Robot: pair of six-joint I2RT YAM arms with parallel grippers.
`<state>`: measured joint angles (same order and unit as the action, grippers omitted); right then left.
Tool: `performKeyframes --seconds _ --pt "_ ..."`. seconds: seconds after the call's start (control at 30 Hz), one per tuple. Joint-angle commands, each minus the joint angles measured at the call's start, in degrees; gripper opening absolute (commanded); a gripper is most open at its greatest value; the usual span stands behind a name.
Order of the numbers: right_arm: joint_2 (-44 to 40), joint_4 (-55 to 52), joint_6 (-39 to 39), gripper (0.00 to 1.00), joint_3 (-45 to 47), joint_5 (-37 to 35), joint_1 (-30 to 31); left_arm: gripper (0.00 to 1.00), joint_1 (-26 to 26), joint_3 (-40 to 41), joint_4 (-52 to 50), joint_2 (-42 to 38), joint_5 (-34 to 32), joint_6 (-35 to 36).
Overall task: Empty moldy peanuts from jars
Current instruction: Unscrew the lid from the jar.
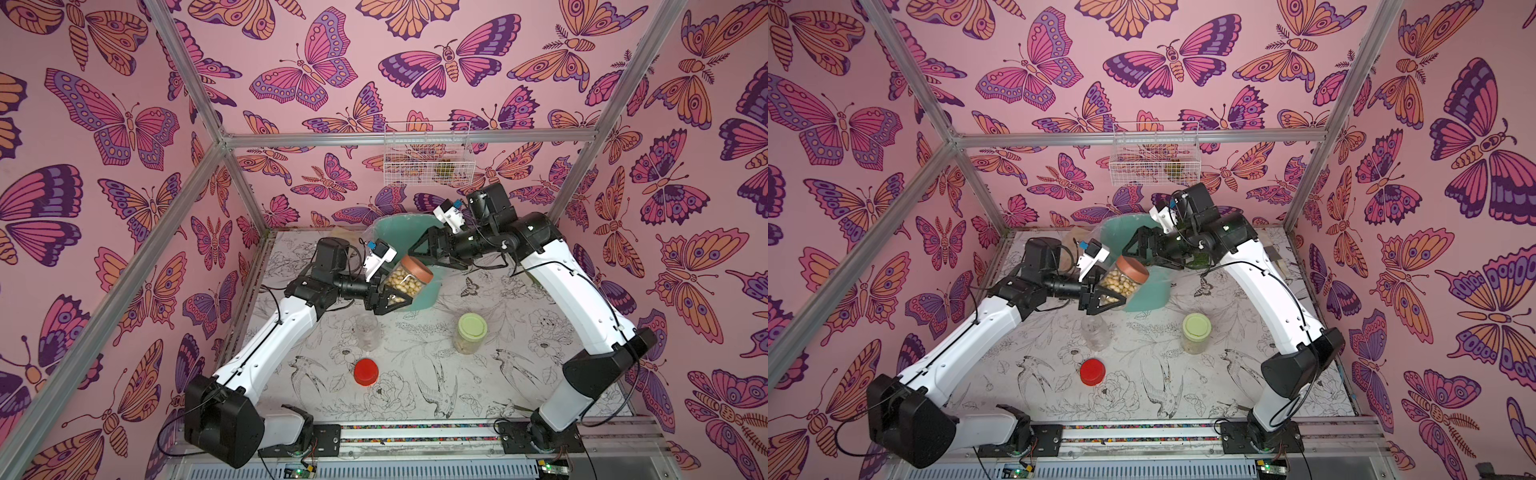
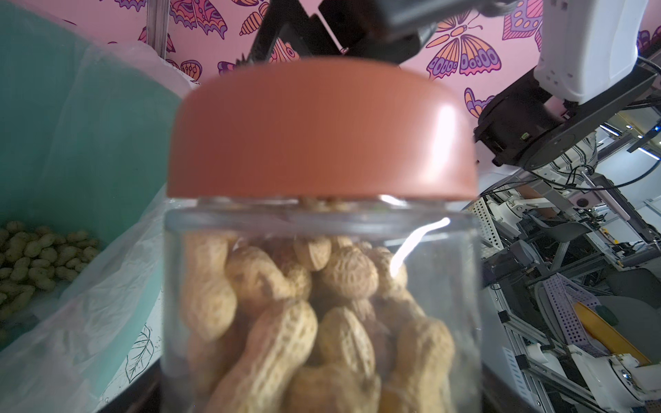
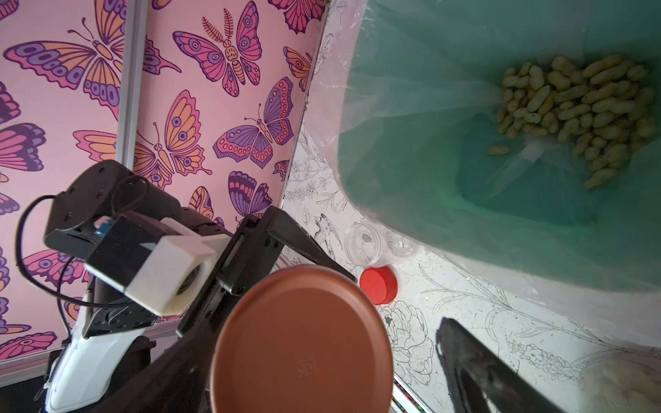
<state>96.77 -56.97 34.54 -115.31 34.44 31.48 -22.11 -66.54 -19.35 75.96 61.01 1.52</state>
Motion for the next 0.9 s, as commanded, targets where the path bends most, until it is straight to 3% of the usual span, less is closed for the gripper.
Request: performKeyframes --seconds 0.0,0.17,0.43,0.6,0.87 --pt "-1.3 0.7 -0.5 0.99 -0.7 2.1 0.3 0.00 0.0 -1.1 2.7 -1.5 1.8 1.6" --pt "0.4 -4.3 -3.7 0.99 -2.1 2.1 1.6 0.00 0.0 -1.4 2.8 -1.5 1.7 1.6" --pt "1.3 -2.7 -3.8 0.99 -1.9 3.7 2.7 0.00 0.0 -1.4 2.7 -1.3 1.6 1.4" --pt "1.7 -2.1 -4.8 0.88 -1.6 4.0 2.7 0.00 0.0 -1.4 2.7 -1.2 2.0 1.3" --pt "1.5 -1.2 -12.5 0.60 0.0 8.2 1.5 0.00 0.0 -1.4 2.7 -1.0 2.8 1.2"
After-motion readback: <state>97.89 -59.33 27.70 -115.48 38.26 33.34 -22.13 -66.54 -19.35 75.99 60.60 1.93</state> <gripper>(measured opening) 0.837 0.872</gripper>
